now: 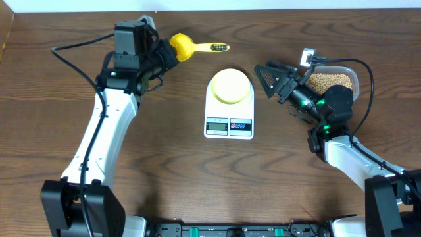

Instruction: Scoop item into bowl and weigh 50g on scale

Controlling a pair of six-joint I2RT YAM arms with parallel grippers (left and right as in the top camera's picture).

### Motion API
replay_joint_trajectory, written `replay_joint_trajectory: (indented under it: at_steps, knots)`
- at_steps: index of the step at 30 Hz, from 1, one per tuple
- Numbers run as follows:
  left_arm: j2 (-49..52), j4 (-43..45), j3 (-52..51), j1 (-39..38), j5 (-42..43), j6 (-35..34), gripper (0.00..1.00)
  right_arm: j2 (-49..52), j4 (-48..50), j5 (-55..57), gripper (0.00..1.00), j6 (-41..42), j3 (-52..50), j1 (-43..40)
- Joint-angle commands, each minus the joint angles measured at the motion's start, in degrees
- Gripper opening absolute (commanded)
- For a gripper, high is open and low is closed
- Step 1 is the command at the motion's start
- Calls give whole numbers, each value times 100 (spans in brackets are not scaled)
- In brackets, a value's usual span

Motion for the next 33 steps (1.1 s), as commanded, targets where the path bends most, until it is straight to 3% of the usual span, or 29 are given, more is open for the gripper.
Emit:
replay_joint_trajectory:
  at_steps: [1,33]
  knots:
    - [-17,-11,-11,-219,28,-74,8,9,181,90,93,358,96,70]
    - [-17,179,-11,-1169,26,-70,8,9,343,267,89,546,98,503]
